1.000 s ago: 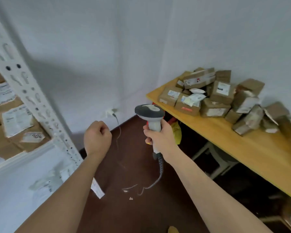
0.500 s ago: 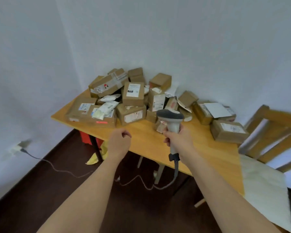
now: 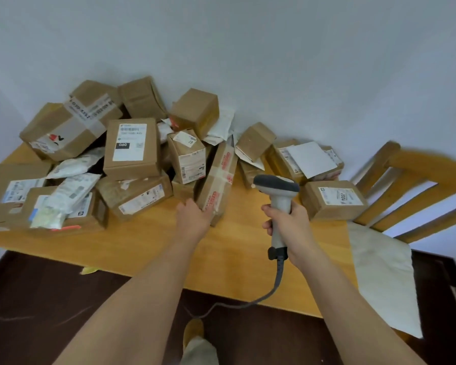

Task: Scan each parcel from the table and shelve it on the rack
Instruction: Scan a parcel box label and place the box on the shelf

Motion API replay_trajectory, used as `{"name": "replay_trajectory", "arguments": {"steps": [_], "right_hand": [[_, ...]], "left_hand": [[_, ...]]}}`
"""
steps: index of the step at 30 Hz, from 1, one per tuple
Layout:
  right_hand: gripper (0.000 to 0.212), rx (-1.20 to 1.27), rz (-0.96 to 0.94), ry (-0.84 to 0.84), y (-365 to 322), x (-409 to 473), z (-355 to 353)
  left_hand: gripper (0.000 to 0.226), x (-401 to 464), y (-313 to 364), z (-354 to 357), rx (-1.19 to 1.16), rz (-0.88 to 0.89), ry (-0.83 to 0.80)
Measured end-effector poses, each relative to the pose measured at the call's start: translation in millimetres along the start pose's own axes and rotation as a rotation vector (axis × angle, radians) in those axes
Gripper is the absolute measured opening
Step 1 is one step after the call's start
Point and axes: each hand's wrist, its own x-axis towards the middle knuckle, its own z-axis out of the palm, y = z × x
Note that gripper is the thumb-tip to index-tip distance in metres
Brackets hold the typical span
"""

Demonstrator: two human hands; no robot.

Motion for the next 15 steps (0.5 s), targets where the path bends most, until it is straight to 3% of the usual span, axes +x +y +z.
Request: {"name": "replay_trajectory", "arguments": {"steps": [5, 11, 15], "right_hand": [[0.009, -0.012, 0.043, -0.001, -1, 50, 1], [0.012, -0.052, 0.088, -0.075, 11, 84, -1], [0.015, -0.083, 0.106, -0.116, 16, 93, -4]], "left_hand": [[0.054, 48, 12, 27, 0.105, -0.098, 0.007], [0.057, 54, -1, 50, -0.063, -0.075, 0.008], [0.045, 22, -15, 45, 0.116, -0.012, 0.04]]}}
